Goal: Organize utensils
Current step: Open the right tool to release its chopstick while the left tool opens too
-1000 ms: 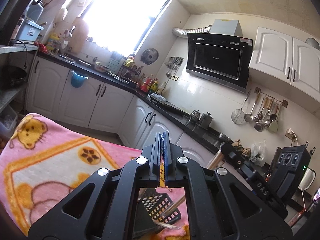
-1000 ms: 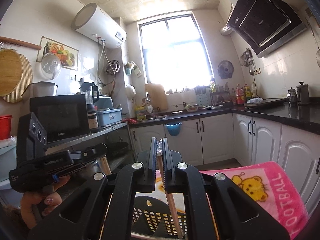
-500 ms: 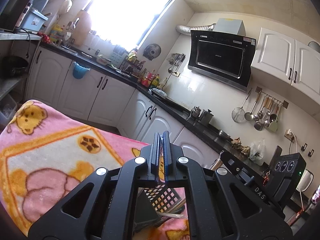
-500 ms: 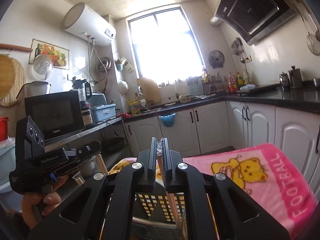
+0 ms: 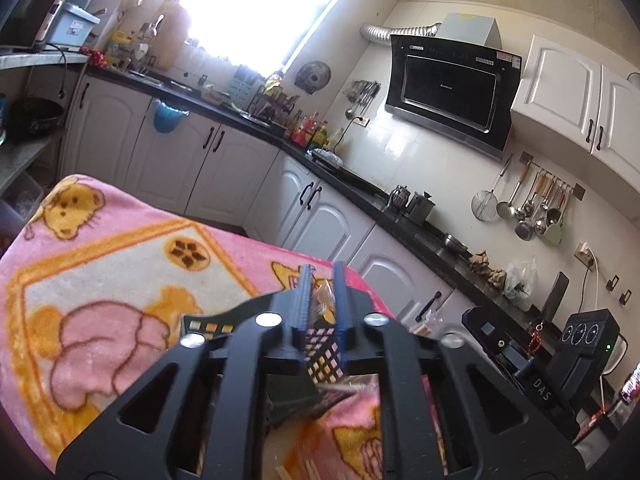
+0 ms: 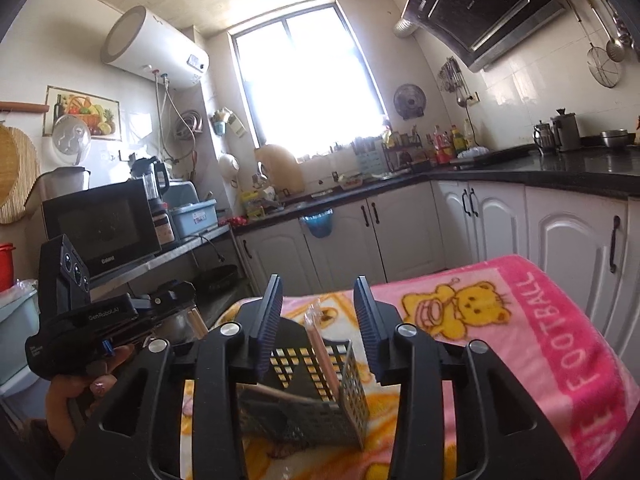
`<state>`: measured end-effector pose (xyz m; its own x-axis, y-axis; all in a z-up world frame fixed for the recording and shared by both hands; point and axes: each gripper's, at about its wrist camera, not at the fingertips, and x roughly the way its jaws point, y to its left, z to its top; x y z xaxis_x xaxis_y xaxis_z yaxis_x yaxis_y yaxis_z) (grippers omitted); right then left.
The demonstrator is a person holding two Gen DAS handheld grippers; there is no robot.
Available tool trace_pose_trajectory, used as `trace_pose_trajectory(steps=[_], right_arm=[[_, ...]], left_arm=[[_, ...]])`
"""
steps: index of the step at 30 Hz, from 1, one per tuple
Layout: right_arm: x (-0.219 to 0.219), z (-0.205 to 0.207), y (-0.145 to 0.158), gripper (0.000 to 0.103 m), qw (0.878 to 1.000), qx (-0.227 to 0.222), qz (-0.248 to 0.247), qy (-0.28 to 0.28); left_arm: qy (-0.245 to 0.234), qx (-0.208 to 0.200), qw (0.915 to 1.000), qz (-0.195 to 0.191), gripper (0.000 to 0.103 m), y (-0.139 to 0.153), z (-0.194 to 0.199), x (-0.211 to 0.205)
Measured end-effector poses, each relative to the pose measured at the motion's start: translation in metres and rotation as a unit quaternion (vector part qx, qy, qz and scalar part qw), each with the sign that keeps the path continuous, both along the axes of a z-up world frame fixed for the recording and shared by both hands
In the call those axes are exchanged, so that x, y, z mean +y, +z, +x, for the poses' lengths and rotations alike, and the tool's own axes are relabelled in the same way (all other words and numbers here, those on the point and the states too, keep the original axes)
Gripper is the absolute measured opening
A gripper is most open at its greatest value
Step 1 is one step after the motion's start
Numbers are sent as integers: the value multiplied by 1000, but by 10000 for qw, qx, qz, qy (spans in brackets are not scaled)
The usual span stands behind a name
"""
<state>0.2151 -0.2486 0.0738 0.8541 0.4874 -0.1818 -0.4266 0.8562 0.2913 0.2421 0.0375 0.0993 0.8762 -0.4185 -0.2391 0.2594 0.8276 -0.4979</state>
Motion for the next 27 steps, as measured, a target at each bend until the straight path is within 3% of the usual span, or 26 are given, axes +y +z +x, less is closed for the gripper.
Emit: trace_pose_trajectory(steps=[9,20,27], right_arm=[[-2,-16,-5,54,9990,272,-331,-122],[-7,-30,-14,66,9973,506,-503,-196],[-4,-40,-14,69,9967,553,-568,-163]], left_arm=[[73,97,9999,26,36,0,-17,6],[12,-36,10000,-23,75,6,-44,11],[-7,-112,9999,-58,88,8,-59,14]])
